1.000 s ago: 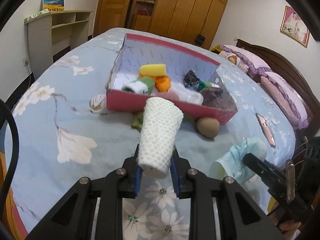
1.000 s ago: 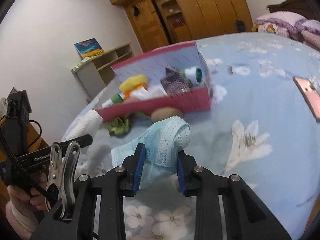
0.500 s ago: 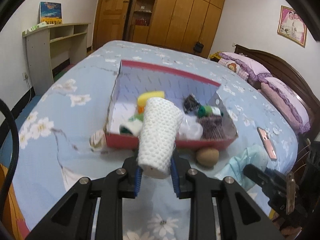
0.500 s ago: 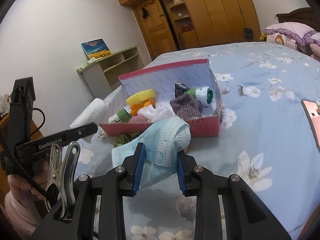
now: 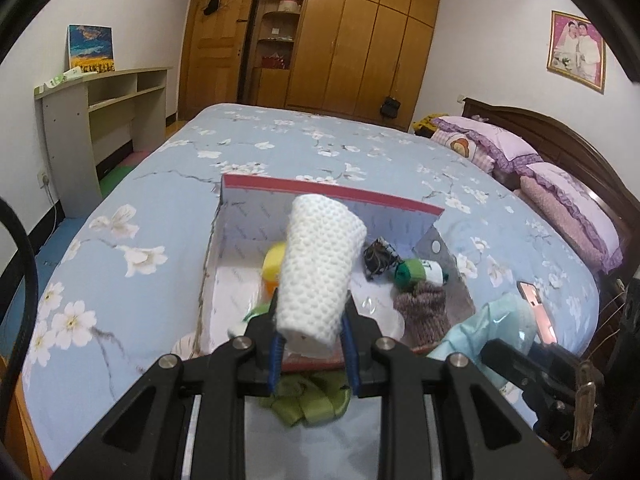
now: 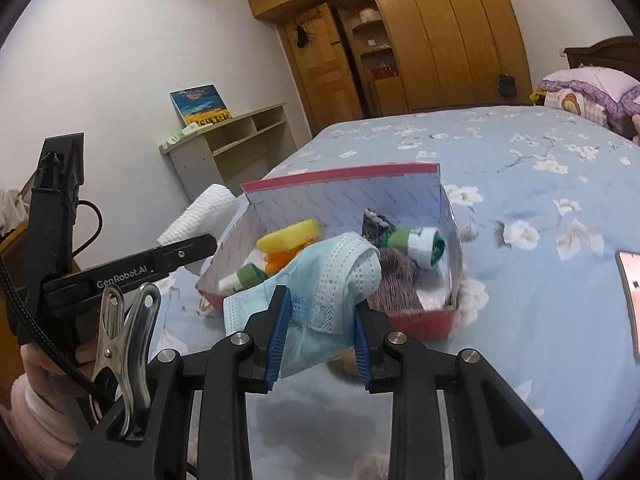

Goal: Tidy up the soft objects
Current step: 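Carry the knit cloth and mask over the pink box, then lower the cloth and mask into the box and open both grippers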

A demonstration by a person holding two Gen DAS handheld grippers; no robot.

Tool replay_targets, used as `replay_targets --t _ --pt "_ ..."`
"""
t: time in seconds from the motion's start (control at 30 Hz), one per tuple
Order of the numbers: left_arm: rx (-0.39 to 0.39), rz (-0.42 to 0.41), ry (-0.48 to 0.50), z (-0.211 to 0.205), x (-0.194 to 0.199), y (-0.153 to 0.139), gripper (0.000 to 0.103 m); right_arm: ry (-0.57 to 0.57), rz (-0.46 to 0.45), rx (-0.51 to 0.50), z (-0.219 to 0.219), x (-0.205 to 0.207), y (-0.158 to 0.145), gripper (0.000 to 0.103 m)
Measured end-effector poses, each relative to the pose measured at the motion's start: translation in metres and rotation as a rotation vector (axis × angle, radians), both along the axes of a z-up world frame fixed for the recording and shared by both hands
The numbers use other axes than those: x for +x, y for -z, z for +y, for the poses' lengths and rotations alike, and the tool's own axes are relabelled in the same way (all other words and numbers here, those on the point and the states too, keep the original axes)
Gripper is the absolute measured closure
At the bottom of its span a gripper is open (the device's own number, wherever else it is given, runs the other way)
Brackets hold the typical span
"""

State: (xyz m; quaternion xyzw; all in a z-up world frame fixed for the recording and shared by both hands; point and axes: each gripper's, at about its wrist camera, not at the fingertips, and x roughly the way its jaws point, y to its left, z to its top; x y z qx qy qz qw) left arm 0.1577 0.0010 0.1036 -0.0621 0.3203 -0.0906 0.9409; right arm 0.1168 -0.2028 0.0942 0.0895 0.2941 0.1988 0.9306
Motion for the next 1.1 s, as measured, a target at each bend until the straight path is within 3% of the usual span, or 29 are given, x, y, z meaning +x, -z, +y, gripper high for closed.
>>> replay_targets --t 0.57,1.1 --pt "-0.032 0.028 0.014 0.002 0.044 0.009 0.078 -0.022 -0.048 -0.058 0.021 0.046 -0.008 0.073" --pt "-0.028 0.101 0.001 0.0 0.075 0.038 0.077 -0.031 -0.019 -0.088 0.026 0.085 0.012 0.073"
